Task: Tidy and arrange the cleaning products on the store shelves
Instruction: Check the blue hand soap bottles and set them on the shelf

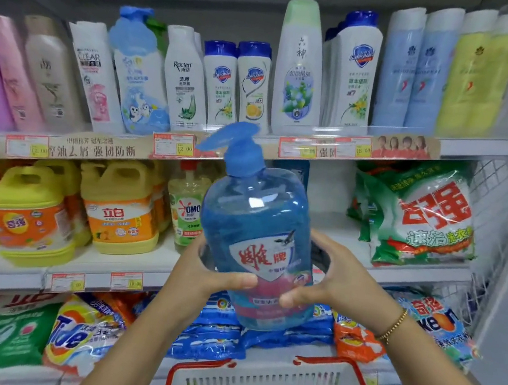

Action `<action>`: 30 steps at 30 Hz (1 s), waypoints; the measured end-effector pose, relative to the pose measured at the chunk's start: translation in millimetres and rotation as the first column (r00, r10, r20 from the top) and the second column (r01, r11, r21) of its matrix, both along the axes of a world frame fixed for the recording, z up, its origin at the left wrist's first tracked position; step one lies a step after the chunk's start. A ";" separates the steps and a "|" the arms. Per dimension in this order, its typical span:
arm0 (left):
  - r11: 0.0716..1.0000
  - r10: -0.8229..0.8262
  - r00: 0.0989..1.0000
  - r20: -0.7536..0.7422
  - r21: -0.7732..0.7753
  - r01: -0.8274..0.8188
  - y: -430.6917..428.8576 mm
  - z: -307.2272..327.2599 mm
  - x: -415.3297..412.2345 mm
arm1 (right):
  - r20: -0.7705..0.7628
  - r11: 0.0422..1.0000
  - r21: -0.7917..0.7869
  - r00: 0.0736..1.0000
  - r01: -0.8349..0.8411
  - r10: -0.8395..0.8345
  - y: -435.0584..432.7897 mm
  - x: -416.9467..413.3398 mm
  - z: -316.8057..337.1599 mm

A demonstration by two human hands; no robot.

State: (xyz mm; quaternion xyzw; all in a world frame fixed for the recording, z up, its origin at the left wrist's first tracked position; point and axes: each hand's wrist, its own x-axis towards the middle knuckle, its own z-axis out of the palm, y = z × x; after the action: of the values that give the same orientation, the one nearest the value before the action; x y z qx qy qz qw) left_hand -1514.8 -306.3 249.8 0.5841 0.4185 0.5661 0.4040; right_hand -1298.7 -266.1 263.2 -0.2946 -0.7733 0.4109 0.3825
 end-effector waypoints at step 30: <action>0.964 -0.056 0.878 0.475 0.255 -0.076 11.5 31.1 -43.0 | -0.306 0.763 0.548 0.931 0.343 -0.199 7.0 -89.7 1.0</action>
State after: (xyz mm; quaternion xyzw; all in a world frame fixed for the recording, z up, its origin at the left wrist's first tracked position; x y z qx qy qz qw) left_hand -1557.8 -294.8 280.9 0.4731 0.2291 0.7455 0.4098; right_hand -1388.4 -259.1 264.2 -0.2202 -0.7618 0.1200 0.5973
